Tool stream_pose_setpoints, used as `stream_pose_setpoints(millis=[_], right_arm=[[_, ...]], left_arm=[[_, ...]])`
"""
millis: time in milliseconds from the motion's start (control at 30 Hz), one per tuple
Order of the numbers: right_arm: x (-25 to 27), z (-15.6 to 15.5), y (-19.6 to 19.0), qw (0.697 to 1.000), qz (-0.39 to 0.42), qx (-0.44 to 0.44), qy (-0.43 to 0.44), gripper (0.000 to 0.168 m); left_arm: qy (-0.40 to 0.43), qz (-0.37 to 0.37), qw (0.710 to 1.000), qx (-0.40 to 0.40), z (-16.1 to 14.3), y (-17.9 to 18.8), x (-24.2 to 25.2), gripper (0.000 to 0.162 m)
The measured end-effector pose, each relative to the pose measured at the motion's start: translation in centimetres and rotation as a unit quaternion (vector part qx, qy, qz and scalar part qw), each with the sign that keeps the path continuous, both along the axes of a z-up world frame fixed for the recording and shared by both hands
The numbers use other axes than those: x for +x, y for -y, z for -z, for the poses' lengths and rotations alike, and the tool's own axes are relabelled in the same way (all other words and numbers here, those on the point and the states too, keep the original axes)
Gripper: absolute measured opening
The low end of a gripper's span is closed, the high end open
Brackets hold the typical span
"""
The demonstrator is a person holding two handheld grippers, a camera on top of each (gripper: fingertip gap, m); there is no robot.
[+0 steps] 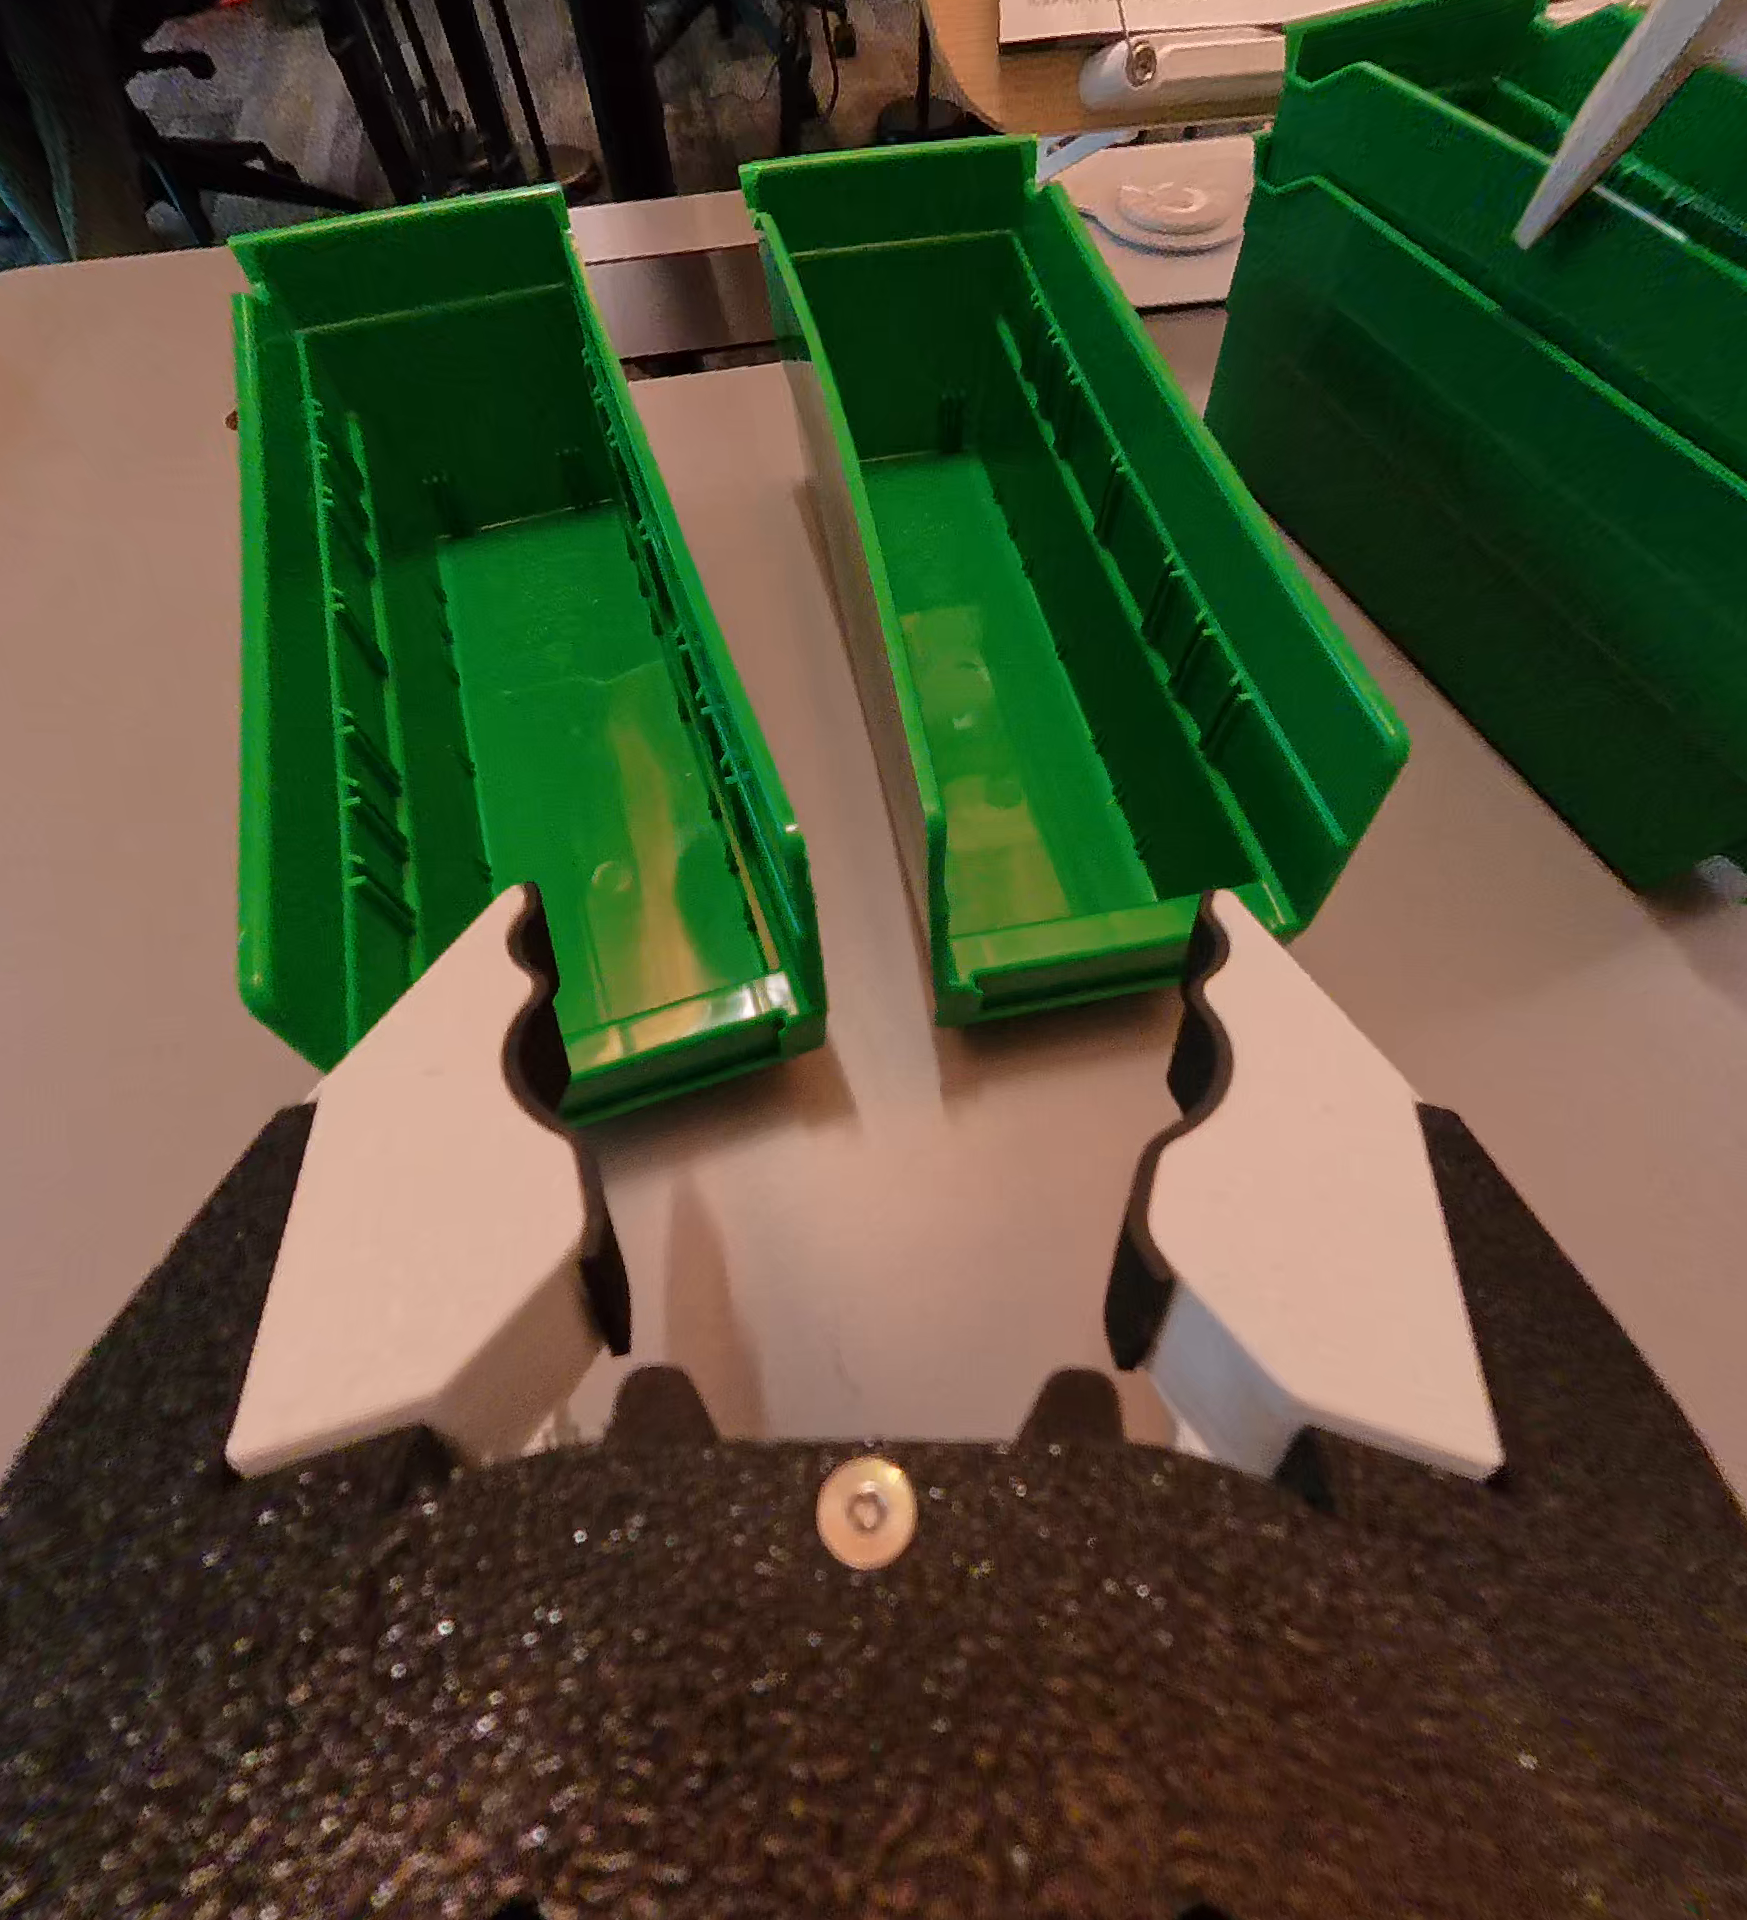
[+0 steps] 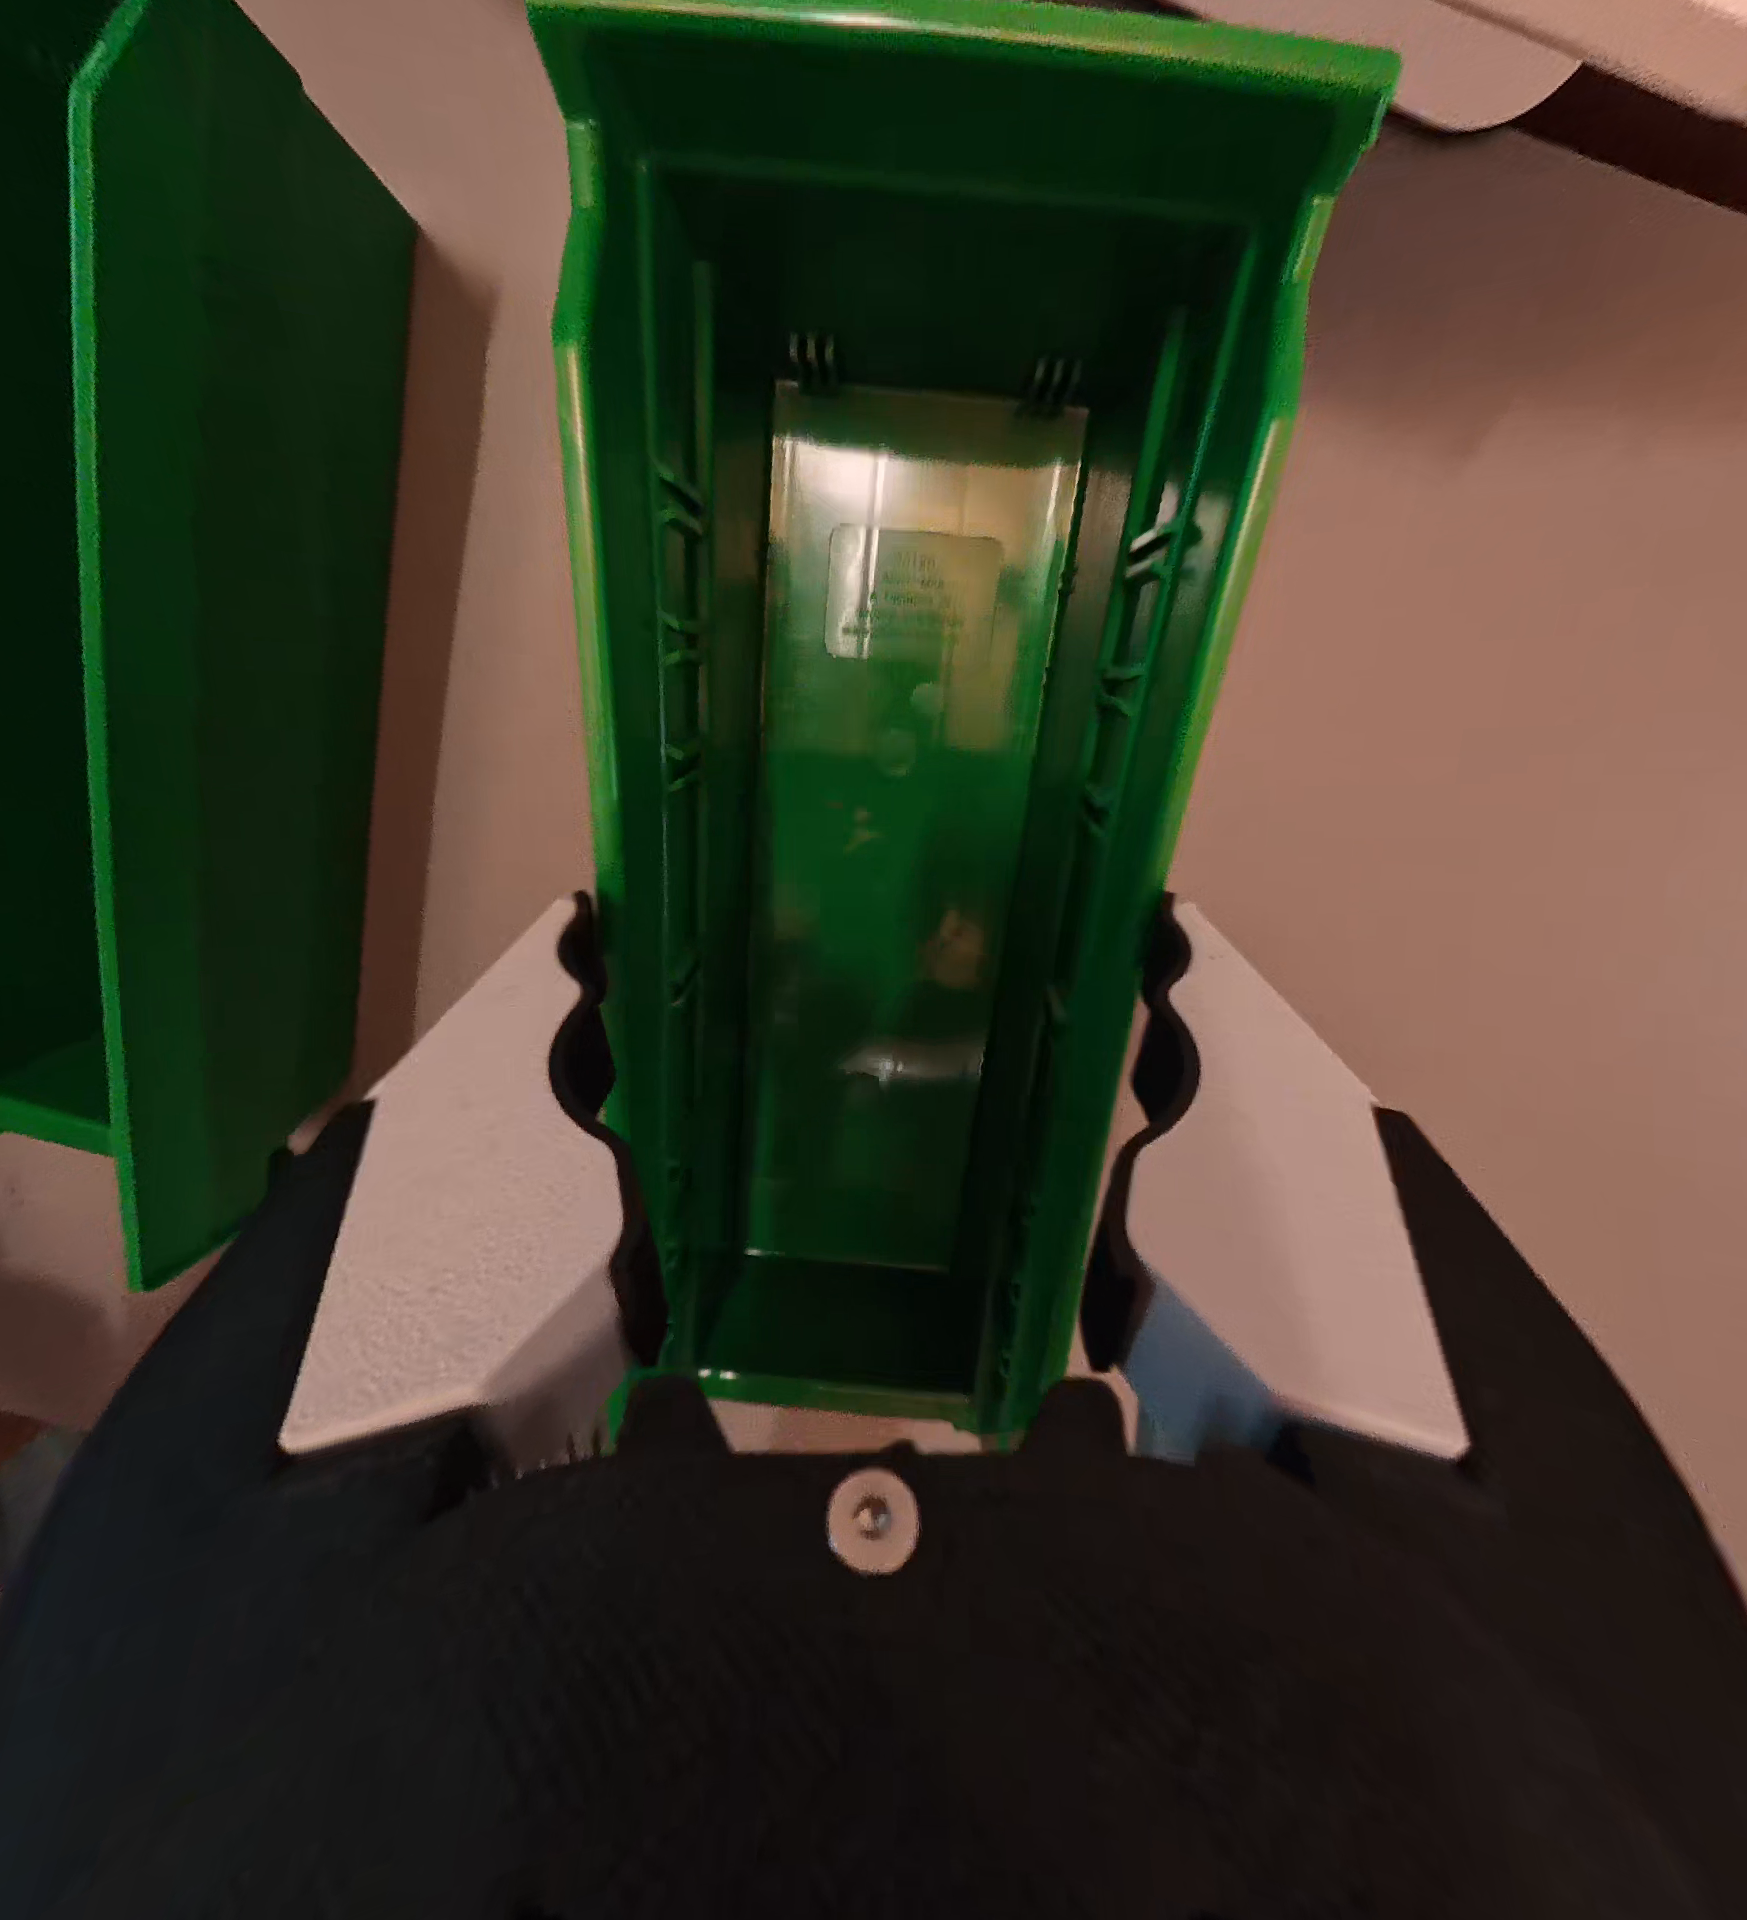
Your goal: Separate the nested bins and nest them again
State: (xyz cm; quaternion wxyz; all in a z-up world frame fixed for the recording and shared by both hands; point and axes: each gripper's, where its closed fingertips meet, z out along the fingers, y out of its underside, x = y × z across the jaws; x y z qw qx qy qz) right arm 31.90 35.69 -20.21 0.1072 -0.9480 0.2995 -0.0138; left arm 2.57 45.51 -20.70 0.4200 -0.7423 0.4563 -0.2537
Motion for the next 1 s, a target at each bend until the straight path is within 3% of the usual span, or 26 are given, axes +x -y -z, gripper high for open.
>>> stream_pose_setpoints(millis=[33,200,500,767,1000], right_arm=[[-0.1,-0.1,0.2,1.000,0.002,-0.012,-0.007,0.098],[-0.3,-0.7,1.1,0.998,0.013,-0.046,-0.031,0.085],[-1.0,-3.3,1.1,0.998,0.000,-0.047,-0.050,0.083],[-1.3,-4.7,2.2,0.997,-0.004,-0.059,-0.058,0.090],[-1.6,-2.0,1.7,0.999,-0.023,-0.034,-0.026,0.109]], left_arm=[[0.000,0.000,1.000,-0.002,0.1,-0.1,0.0,0.118],[-0.001,-0.002,1.000,-0.006,0.3,-0.3,-0.1,0.118],[-0.002,-0.001,1.000,-0.006,0.4,-0.2,0.0,0.118],[-0.004,0.008,1.000,-0.002,0.3,0.4,0.4,0.118],[-0.001,0.008,1.000,-0.005,0.2,0.4,0.3,0.118]])
